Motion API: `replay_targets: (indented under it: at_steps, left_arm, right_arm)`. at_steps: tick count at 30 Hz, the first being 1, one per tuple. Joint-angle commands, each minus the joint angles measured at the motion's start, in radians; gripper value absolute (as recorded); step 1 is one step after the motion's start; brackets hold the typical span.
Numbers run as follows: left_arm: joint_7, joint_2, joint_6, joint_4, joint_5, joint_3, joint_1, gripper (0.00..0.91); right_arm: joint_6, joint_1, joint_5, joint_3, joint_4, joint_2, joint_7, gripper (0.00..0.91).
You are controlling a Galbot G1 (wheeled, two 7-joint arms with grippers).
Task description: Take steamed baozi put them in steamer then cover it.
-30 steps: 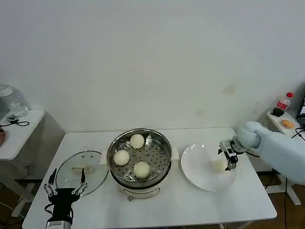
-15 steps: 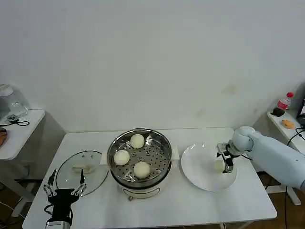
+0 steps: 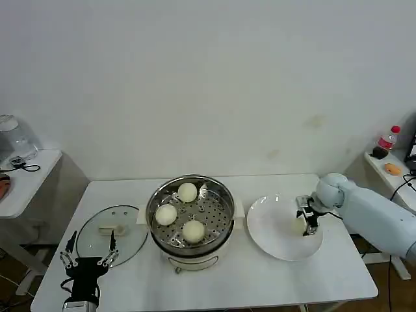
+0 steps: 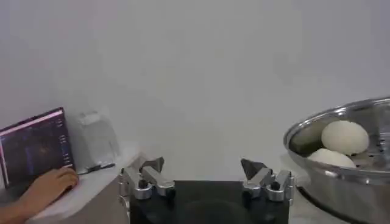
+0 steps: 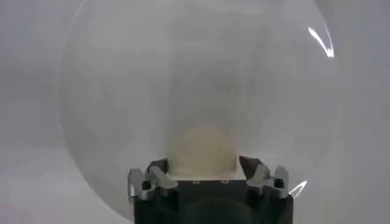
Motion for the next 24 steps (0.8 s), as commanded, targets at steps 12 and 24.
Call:
replay_targets:
  at_steps: [12,24]
  left_arm:
    - [-0.001,0.004,0.001,0.001,-0.005,-0.003,-0.005,0.907]
    - [0.001,0.008,0.012,0.003,-0.002,0.009,-0.035,0.907]
  right_arm:
    - [-0.026,0.165,0.080,-0.032,0.102,-0.049,-0.027,0.635]
    - [-0.158,0.651,0.381,-0.322,0.291,0.061,0.029,0.655]
